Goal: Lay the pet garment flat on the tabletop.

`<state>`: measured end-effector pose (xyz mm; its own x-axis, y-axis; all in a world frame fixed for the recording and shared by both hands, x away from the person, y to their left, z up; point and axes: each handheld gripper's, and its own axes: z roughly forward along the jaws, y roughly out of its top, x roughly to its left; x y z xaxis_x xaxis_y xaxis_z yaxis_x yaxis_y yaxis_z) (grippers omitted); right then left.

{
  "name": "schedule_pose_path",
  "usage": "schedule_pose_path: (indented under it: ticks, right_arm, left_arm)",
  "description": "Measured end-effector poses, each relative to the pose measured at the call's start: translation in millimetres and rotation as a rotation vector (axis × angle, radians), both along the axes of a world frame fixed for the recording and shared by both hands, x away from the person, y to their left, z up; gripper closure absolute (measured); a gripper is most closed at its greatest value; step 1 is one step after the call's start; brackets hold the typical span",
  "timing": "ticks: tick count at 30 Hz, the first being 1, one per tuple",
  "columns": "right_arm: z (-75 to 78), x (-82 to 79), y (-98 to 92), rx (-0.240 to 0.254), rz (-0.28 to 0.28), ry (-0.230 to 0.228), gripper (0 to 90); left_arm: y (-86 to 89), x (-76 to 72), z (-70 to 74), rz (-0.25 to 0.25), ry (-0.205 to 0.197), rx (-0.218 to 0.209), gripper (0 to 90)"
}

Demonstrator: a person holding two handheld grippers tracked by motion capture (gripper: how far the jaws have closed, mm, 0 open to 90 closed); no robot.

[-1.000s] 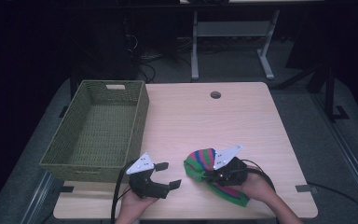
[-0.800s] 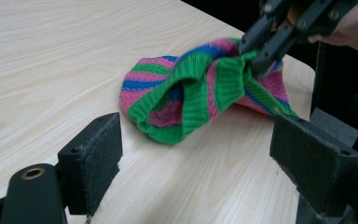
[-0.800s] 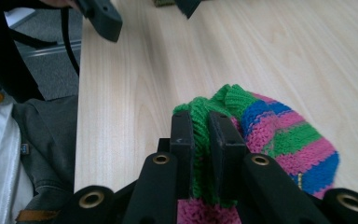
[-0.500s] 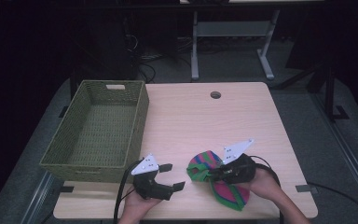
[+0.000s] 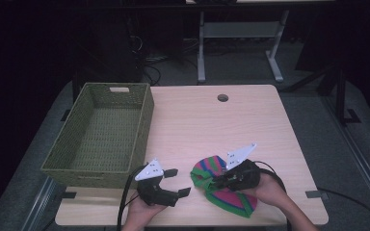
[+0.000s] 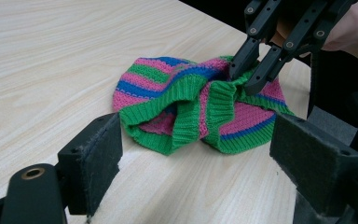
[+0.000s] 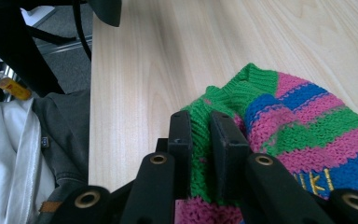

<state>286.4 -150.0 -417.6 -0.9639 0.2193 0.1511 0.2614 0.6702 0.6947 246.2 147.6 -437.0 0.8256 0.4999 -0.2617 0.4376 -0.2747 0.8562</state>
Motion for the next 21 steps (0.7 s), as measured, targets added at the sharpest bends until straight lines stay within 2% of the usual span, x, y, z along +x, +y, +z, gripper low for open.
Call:
schedule_pose_path:
  ticks: [7,14,18,20,21]
  right_arm:
    - [7.8,-2.8,-3.5,0.043,0.009,0.001,80.0]
    - [29.1,-3.6,-17.2,0.131,0.012,-0.019,80.7]
    - [37.5,-5.1,-22.9,0.153,0.014,-0.026,80.7]
    - [45.4,-3.1,-32.8,0.212,0.022,-0.021,80.7]
    - [46.3,-2.2,-34.8,0.225,0.025,-0.023,80.7]
  left_arm:
    - [-2.4,-0.4,-1.1,-0.012,-0.001,0.010,16.6]
    - [-6.8,-1.3,-2.2,-0.032,0.001,0.015,17.0]
    - [-8.7,-2.0,-2.7,-0.052,-0.002,0.017,17.0]
    - [-10.7,-3.7,-2.7,-0.077,-0.004,0.007,17.0]
    - [-11.1,-4.1,-2.6,-0.082,-0.004,0.006,17.0]
